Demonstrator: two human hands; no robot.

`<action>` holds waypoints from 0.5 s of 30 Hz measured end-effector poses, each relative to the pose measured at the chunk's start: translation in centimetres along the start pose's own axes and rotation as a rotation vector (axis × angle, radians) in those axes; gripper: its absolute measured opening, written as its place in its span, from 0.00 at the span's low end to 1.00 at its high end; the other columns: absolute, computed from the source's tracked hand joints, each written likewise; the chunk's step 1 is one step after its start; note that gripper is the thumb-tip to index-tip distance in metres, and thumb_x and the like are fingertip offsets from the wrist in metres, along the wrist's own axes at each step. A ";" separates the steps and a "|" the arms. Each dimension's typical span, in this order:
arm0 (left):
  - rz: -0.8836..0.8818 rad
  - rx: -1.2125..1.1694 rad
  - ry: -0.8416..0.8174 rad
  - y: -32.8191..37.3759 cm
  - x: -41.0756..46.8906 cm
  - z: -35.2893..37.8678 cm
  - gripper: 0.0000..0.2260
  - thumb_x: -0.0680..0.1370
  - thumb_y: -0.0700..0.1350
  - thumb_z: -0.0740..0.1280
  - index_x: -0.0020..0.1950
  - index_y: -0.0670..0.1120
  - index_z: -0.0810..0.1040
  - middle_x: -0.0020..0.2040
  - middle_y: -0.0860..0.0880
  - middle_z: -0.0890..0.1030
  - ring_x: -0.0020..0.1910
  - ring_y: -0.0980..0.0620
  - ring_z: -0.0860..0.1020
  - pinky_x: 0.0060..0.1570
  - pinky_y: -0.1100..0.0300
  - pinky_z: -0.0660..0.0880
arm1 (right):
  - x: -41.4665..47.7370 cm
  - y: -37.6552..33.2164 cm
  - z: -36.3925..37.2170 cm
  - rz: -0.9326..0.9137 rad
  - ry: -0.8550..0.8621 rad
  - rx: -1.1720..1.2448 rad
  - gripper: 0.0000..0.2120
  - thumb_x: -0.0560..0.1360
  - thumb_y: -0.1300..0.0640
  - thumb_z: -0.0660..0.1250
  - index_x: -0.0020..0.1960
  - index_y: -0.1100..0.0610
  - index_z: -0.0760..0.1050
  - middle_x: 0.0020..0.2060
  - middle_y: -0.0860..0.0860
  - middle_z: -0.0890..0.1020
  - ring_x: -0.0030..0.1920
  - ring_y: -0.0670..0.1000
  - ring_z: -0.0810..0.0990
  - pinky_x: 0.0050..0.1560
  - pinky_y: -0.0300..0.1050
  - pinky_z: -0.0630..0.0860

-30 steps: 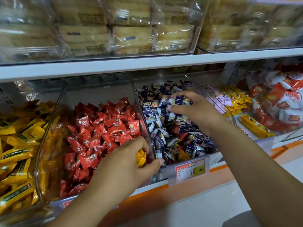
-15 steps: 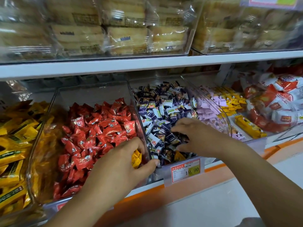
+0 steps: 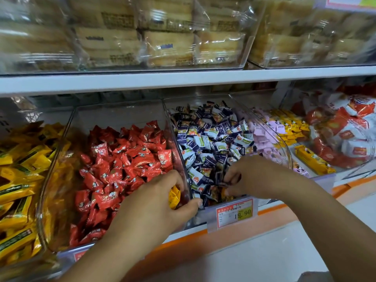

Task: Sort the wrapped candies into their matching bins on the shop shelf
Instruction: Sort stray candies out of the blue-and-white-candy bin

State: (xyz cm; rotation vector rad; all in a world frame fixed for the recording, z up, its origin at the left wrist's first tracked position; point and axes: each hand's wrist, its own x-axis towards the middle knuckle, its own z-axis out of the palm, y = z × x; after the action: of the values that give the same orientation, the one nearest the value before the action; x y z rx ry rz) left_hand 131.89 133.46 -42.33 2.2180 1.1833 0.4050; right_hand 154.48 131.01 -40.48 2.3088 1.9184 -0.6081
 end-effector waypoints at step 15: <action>0.042 -0.146 0.016 -1.1 0.0 -0.1 0.21 0.63 0.73 0.61 0.45 0.59 0.70 0.33 0.60 0.74 0.26 0.57 0.68 0.28 0.62 0.63 | -1.0 0.4 -1.0 -0.040 0.137 0.544 0.10 0.73 0.61 0.73 0.47 0.48 0.76 0.41 0.45 0.84 0.43 0.53 0.82 0.47 0.52 0.77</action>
State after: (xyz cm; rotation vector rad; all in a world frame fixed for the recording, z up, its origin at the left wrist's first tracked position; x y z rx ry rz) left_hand 131.14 133.99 -42.93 2.1200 1.0814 0.5103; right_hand 154.95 130.26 -39.29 2.6823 2.0623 -1.1246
